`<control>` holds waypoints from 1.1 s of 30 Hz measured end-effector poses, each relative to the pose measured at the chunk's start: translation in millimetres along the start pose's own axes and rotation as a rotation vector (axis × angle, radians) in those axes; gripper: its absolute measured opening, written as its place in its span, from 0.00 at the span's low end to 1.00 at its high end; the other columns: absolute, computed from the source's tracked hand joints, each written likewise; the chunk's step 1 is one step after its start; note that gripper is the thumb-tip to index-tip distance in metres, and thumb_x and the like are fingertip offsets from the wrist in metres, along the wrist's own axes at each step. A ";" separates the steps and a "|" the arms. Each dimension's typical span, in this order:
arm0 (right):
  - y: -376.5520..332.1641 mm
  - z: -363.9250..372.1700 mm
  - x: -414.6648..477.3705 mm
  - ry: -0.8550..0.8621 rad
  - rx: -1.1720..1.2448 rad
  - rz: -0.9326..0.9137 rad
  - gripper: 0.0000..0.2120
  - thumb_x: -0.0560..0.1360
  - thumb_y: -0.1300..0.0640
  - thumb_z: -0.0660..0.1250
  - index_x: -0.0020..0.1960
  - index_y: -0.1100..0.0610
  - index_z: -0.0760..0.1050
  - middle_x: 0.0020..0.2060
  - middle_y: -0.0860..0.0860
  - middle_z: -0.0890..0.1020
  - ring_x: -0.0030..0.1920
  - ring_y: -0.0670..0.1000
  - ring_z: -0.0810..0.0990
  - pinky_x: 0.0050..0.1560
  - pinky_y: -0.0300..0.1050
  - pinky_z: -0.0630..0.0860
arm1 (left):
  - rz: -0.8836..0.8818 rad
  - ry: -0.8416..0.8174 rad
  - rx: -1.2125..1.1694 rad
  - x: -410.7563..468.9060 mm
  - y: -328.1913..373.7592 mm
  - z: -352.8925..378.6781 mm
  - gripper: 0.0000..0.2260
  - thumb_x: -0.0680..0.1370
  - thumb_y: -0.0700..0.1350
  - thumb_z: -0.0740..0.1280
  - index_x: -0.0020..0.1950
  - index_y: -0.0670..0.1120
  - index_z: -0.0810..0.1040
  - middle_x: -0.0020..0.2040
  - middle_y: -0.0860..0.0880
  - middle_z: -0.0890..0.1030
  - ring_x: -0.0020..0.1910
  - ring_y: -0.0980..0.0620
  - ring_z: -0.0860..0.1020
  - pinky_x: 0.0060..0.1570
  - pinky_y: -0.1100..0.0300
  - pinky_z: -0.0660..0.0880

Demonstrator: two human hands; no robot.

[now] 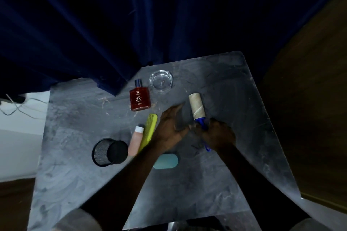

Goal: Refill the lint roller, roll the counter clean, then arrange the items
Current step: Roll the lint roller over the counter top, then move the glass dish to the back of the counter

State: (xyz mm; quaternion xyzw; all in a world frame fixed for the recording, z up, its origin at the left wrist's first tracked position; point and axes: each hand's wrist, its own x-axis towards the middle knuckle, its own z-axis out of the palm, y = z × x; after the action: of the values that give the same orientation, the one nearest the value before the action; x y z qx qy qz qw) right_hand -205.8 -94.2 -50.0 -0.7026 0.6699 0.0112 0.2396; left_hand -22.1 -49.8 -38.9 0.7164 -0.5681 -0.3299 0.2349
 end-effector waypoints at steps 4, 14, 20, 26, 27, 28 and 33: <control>8.3 -8.0 -6.6 0.045 -0.049 0.018 0.33 0.69 0.25 0.58 0.50 0.54 0.77 0.48 0.55 0.86 0.51 0.59 0.85 0.47 0.49 0.78 | -0.013 0.058 -0.164 -62.5 -1.0 -10.0 0.29 0.79 0.47 0.75 0.80 0.49 0.71 0.76 0.52 0.76 0.76 0.53 0.74 0.77 0.55 0.70; -7.0 -6.0 -12.6 0.065 -0.068 -0.149 0.19 0.74 0.37 0.65 0.41 0.54 0.73 0.42 0.55 0.85 0.45 0.59 0.85 0.43 0.48 0.78 | -0.220 0.373 -0.528 -168.0 -37.9 -61.2 0.10 0.79 0.41 0.71 0.59 0.49 0.85 0.62 0.53 0.86 0.63 0.55 0.84 0.59 0.61 0.81; -81.5 -7.0 21.2 0.156 0.067 -0.191 0.13 0.73 0.45 0.64 0.40 0.55 0.73 0.39 0.56 0.84 0.43 0.60 0.84 0.44 0.48 0.80 | -0.198 0.290 -0.520 -88.6 -48.3 -92.9 0.10 0.81 0.35 0.72 0.60 0.45 0.85 0.54 0.55 0.89 0.54 0.61 0.85 0.52 0.73 0.77; -150.1 -12.5 98.1 0.151 0.202 -0.119 0.12 0.74 0.51 0.66 0.52 0.59 0.77 0.50 0.61 0.84 0.53 0.63 0.83 0.56 0.56 0.79 | -0.081 0.196 -0.130 70.8 -44.2 -122.2 0.13 0.81 0.39 0.71 0.64 0.43 0.84 0.58 0.43 0.87 0.59 0.43 0.85 0.64 0.50 0.80; -158.6 -12.9 108.9 0.149 0.168 -0.114 0.13 0.75 0.50 0.66 0.53 0.59 0.77 0.51 0.61 0.84 0.54 0.63 0.83 0.56 0.56 0.79 | -0.058 0.189 -0.031 91.3 -42.6 -127.3 0.13 0.80 0.41 0.70 0.64 0.45 0.84 0.59 0.44 0.87 0.60 0.42 0.84 0.64 0.51 0.79; -166.2 -12.4 118.7 0.141 0.153 -0.108 0.15 0.75 0.49 0.66 0.56 0.59 0.76 0.53 0.62 0.83 0.55 0.64 0.82 0.57 0.56 0.79 | -0.044 0.178 0.027 109.2 -40.5 -131.8 0.13 0.79 0.41 0.71 0.64 0.45 0.83 0.61 0.44 0.86 0.61 0.42 0.84 0.64 0.54 0.78; -181.1 -0.5 149.8 0.104 0.096 -0.095 0.21 0.77 0.49 0.65 0.64 0.62 0.71 0.59 0.63 0.80 0.62 0.64 0.78 0.60 0.53 0.74 | -0.097 -0.011 0.378 169.1 -40.6 -132.6 0.16 0.79 0.42 0.73 0.66 0.42 0.80 0.65 0.39 0.82 0.63 0.37 0.82 0.60 0.48 0.79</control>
State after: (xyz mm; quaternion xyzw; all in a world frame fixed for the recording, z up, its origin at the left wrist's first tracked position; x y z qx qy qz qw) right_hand -19.2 -236.9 -41.7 -0.7208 0.6473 -0.0687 0.2383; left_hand 125.8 -208.8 -13.5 0.7726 -0.5859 -0.2323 0.0770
